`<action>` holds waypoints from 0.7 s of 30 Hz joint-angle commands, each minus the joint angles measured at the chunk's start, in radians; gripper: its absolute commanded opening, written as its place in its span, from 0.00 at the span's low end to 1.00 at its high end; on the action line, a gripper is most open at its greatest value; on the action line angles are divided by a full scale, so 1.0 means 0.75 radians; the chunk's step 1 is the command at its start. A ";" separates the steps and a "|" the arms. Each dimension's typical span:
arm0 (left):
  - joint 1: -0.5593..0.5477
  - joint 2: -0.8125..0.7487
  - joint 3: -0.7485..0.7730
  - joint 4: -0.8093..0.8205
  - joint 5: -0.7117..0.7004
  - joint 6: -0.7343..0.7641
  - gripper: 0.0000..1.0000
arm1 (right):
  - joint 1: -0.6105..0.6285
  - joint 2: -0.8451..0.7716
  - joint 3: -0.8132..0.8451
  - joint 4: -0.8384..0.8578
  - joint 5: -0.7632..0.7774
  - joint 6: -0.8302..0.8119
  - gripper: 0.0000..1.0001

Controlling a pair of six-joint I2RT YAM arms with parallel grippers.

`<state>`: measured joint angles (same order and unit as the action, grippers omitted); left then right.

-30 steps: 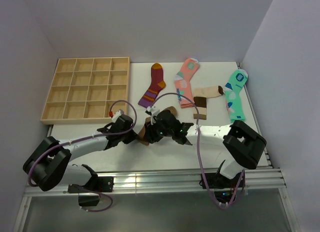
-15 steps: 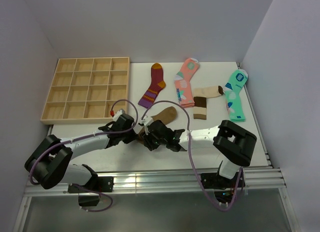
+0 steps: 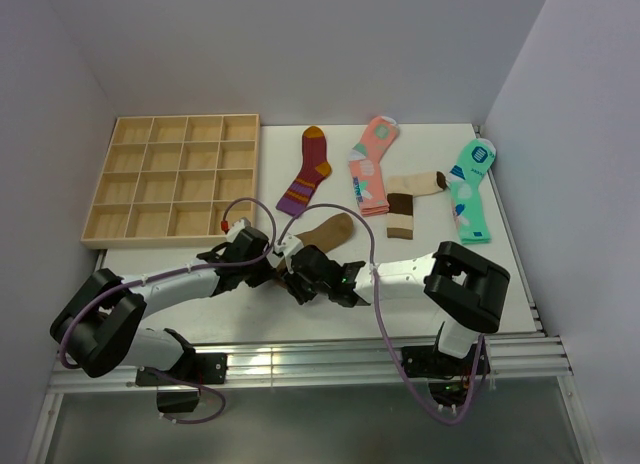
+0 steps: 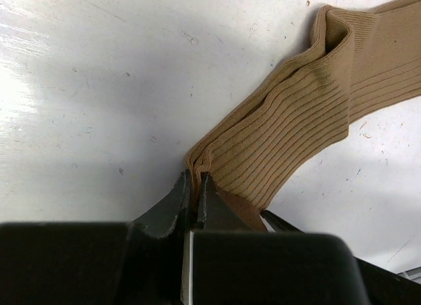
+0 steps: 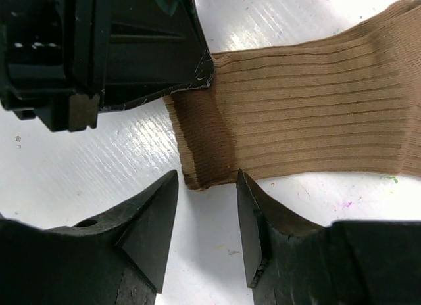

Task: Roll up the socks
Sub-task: Roll the sock at the center of the board.

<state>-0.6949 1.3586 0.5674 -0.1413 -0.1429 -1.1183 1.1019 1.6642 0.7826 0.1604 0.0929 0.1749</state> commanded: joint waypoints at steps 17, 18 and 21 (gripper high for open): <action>-0.002 -0.016 -0.002 0.019 0.021 0.008 0.00 | 0.014 -0.049 0.088 0.101 -0.005 -0.045 0.47; -0.002 -0.018 0.000 0.019 0.021 0.008 0.00 | 0.014 -0.041 0.088 0.109 -0.011 -0.045 0.47; -0.002 -0.022 -0.002 0.017 0.021 0.008 0.00 | 0.014 -0.018 0.092 0.126 -0.032 -0.039 0.47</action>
<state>-0.6949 1.3567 0.5671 -0.1394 -0.1413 -1.1194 1.1019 1.6642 0.7963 0.1562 0.0902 0.1661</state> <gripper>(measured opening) 0.047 0.469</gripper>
